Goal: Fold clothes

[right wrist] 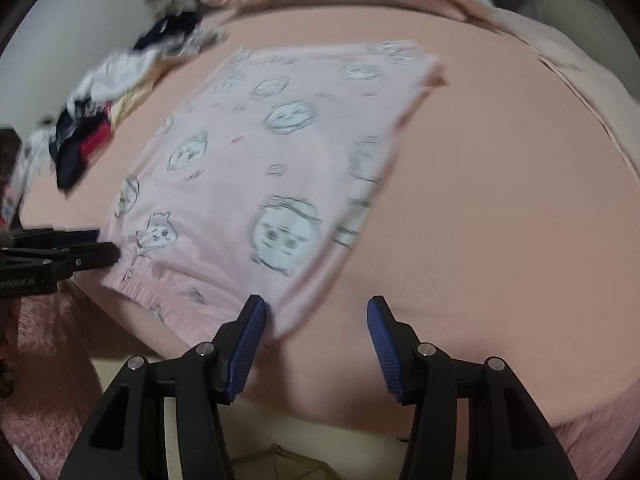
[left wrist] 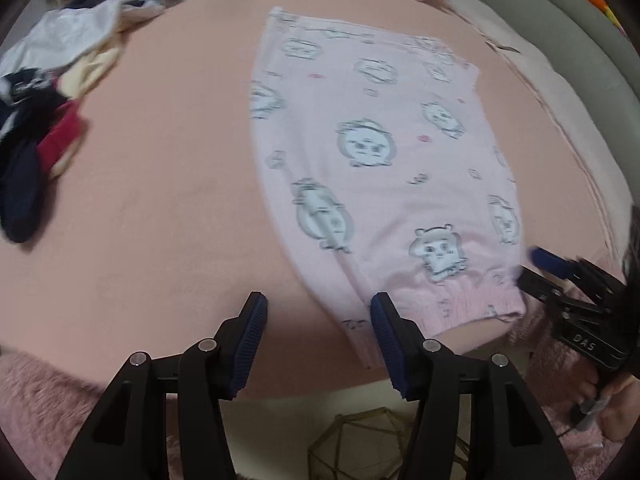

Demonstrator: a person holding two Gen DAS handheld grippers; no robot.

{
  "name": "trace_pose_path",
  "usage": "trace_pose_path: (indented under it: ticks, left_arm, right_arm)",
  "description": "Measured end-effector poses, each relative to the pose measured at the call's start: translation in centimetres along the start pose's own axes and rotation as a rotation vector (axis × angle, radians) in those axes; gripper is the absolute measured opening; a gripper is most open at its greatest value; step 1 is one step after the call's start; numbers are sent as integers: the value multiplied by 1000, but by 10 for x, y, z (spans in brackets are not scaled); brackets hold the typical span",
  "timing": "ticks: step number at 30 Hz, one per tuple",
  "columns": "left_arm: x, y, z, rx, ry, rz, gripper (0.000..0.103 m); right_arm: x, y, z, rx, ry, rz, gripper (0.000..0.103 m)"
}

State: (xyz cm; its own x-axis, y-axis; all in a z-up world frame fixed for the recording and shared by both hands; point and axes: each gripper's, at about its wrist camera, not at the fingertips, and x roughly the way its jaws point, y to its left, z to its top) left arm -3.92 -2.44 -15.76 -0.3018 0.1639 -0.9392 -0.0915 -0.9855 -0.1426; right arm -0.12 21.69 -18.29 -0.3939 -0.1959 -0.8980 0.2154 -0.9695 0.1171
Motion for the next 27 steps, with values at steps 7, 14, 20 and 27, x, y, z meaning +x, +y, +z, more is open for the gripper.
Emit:
trace_pose_path:
  ticks: [7,14,20,27]
  left_arm:
    - [-10,21,14,-62,-113,4,51]
    - [17,3,10,111,-12,165,53]
    - [-2,16,19,70,-92,137,52]
    - [38,-3,32,183,-8,194,57]
  right_arm:
    - [-24,-29,8,80,-79,-13,51]
    - [-3,12,10,-135,-44,-167,51]
    - [-15,-1,-3,-190,-55,-370,51]
    - [-12,5,26,-112,-145,-160,52]
